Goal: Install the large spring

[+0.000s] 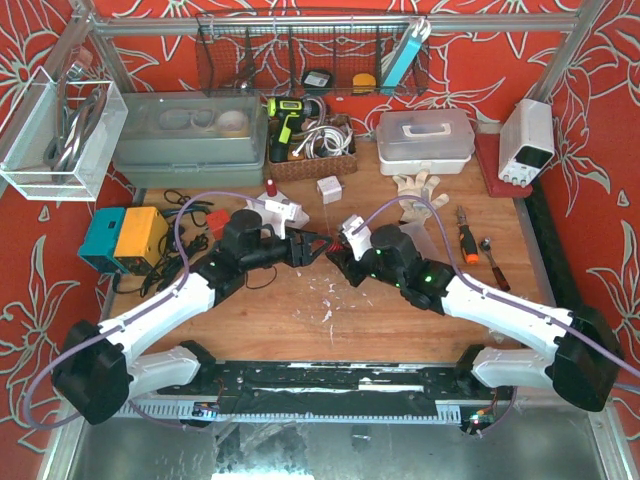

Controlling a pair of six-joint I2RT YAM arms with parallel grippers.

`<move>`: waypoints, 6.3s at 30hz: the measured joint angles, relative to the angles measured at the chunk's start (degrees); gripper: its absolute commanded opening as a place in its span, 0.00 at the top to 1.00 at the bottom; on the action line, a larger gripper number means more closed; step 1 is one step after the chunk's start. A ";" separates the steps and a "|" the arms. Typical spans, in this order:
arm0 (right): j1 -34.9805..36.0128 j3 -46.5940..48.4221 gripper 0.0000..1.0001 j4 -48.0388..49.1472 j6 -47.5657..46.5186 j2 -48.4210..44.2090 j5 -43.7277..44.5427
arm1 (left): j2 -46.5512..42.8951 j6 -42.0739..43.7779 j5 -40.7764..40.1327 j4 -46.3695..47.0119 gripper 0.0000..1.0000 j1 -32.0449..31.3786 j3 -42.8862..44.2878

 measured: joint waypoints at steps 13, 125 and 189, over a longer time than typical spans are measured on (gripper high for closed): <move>1.29 0.00 1.00 0.85 0.04 0.79 0.37 | 0.59 -2.08 2.86 0.63 0.54 -0.70 0.00; -17.49 5.51 0.02 -25.09 20.72 -0.44 24.17 | 8.44 10.36 -27.61 -2.34 0.00 5.18 0.98; -29.05 30.01 0.51 -63.54 73.33 39.34 5.51 | -7.78 13.73 -31.93 6.64 0.00 -4.13 -15.78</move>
